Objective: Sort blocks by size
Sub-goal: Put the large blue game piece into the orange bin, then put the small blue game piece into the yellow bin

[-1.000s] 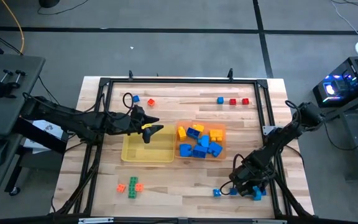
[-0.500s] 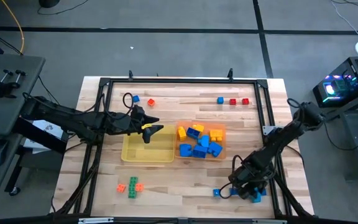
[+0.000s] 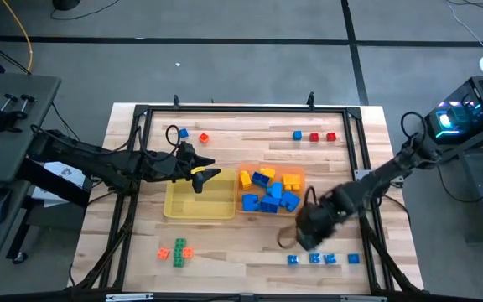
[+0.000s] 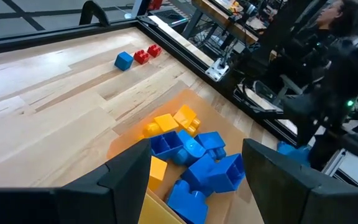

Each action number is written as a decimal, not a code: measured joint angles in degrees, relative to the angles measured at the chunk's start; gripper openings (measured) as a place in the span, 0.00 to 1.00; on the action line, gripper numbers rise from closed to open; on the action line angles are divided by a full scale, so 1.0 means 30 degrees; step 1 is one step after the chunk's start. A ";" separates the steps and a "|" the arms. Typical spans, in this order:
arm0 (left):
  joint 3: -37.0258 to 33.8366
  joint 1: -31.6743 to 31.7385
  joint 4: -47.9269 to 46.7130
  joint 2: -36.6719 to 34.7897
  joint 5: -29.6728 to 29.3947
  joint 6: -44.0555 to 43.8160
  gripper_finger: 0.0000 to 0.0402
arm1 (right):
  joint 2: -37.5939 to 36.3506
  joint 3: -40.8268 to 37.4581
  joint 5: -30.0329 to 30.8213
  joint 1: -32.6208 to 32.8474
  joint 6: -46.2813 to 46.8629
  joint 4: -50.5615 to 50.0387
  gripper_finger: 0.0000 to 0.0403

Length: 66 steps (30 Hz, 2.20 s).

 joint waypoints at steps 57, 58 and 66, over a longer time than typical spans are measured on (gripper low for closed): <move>0.8826 1.8076 -1.8380 1.2323 0.3850 0.0653 0.48 | -0.1923 0.7653 1.2011 -0.7329 -0.9179 -0.6400 0.54; 0.8805 1.8083 -1.8062 1.2541 0.4166 0.0295 0.48 | -0.1922 0.7467 1.2004 -0.7329 -0.9063 -0.6363 0.54; 0.8812 1.8011 -1.6554 1.2881 0.2941 -0.2855 0.48 | -0.1909 0.6924 1.2011 -0.7337 -0.8803 -0.6209 0.54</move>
